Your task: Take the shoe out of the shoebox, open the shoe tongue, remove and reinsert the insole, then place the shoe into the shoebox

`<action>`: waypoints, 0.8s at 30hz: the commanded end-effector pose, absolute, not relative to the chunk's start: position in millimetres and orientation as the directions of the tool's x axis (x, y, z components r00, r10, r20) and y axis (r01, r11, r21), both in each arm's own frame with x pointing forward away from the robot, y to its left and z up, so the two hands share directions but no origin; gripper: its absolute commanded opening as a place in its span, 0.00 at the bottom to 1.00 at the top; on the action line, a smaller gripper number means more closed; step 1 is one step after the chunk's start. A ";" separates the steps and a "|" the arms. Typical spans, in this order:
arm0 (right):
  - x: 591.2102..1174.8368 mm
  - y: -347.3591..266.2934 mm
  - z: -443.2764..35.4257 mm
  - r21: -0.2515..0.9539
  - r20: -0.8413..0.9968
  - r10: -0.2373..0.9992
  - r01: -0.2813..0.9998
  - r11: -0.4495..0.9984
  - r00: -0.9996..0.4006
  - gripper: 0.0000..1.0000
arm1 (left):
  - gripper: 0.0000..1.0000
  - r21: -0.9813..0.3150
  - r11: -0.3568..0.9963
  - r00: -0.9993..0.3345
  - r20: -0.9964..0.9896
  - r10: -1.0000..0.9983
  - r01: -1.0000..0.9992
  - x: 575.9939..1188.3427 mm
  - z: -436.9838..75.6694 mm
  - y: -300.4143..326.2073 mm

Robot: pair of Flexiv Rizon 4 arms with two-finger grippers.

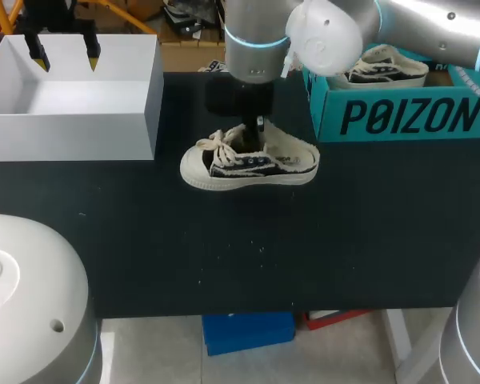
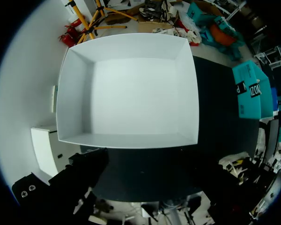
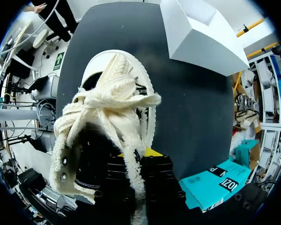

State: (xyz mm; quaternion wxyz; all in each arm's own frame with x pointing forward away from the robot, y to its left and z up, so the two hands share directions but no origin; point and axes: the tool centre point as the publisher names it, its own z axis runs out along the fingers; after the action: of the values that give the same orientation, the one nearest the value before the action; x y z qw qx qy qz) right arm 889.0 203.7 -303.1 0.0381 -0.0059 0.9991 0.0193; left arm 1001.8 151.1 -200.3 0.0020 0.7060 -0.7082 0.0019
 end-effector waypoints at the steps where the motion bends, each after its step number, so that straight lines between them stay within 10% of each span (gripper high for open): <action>1: 888.3 221.2 -330.3 0.052 -0.051 -0.021 -0.023 0.998 -0.998 0.00 | 1.00 0.002 0.001 -0.001 0.002 -1.000 -1.000 1001.3 -199.9 150.4; 21: 864.3 244.5 -398.1 0.080 0.061 -0.017 -0.012 0.997 -0.998 0.00 | 1.00 0.002 0.001 -0.001 0.002 -1.000 -1.000 1001.3 -199.9 150.4; 22: 864.2 244.6 -398.3 0.078 0.062 -0.016 -0.011 0.997 -0.998 0.19 | 1.00 0.002 0.001 -0.001 0.002 -1.000 -1.000 1001.3 -199.9 150.4; 24: 864.8 244.2 -396.4 0.077 0.067 -0.006 -0.001 0.997 -0.998 1.00 | 1.00 0.002 0.001 -0.001 0.002 -1.000 -1.000 1001.3 -199.9 150.4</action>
State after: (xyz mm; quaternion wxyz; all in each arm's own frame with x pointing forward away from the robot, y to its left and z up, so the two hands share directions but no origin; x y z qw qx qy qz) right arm 861.5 241.8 -397.5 -0.0318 -0.0028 0.9986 0.0418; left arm 1001.8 151.0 -200.3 0.0019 0.7059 -0.7083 0.0019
